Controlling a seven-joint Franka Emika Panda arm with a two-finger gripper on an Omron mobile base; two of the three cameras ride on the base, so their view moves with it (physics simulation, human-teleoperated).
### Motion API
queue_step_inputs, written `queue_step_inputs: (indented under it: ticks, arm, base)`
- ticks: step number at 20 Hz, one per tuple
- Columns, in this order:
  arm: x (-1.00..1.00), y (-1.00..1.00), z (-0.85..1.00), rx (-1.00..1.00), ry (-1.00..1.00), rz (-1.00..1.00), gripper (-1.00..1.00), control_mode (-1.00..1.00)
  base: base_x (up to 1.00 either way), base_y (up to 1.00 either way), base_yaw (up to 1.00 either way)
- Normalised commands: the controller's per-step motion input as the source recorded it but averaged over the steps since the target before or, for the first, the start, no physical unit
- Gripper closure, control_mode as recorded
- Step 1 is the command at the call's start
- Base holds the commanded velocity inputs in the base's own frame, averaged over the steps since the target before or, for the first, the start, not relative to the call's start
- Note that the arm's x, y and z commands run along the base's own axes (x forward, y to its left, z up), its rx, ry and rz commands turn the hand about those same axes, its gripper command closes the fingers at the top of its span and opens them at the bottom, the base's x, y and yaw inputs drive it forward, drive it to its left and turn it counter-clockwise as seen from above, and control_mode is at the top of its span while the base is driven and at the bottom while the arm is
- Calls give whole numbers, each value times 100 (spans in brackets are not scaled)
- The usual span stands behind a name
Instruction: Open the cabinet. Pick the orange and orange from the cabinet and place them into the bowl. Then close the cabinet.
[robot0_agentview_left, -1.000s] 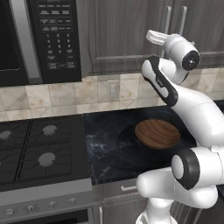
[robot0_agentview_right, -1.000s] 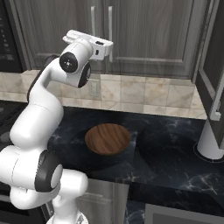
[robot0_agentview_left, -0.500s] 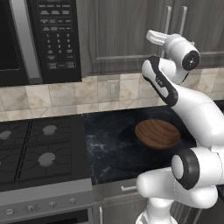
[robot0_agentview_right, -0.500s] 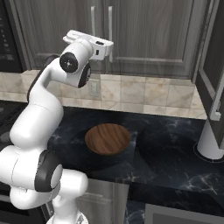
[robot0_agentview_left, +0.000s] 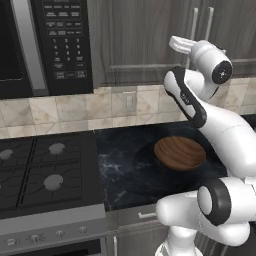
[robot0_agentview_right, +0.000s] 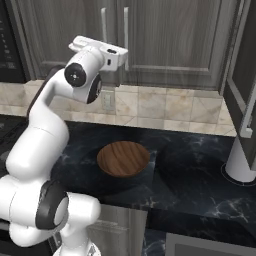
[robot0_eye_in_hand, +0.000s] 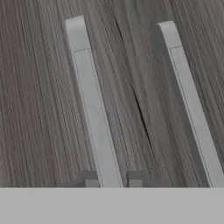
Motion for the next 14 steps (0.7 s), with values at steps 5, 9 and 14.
queue_step_inputs:
  ticks: [5,9,14]
  arm:
    - [-65,17,21,0,0,0,100,-100]
    - [-72,27,24,0,0,0,100,-100]
    - [-74,37,25,0,0,-4,100,-100]
  base:
    - [0,0,0]
    - [0,0,0]
    - [0,0,0]
